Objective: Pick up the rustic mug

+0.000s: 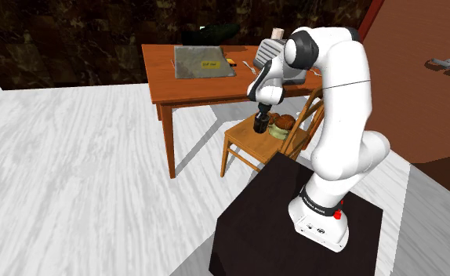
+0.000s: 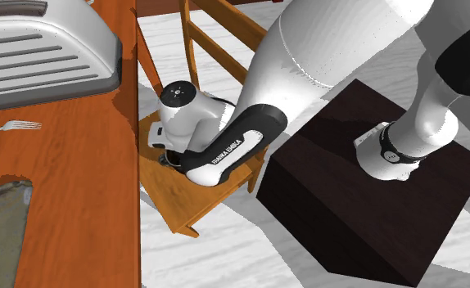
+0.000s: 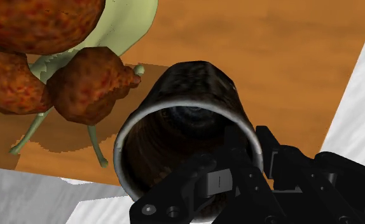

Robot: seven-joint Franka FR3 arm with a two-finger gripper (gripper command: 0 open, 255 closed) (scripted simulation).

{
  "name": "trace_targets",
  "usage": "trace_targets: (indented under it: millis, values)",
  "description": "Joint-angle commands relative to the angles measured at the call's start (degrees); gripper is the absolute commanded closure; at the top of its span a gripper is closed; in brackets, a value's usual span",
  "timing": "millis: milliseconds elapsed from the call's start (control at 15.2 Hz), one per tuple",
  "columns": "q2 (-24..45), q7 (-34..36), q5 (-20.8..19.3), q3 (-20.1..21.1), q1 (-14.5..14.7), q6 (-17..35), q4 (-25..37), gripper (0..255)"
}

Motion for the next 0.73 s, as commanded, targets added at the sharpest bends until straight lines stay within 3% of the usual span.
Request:
trace_targets:
  millis: [0, 660]
  values:
    - [-1.23, 0.39, -0.55, -0.65, 0.46, -0.86, -0.38, 255]
    - [-6.54, 2.55, -3.41, -3.49, 2.63, -5.02, -1.55, 255]
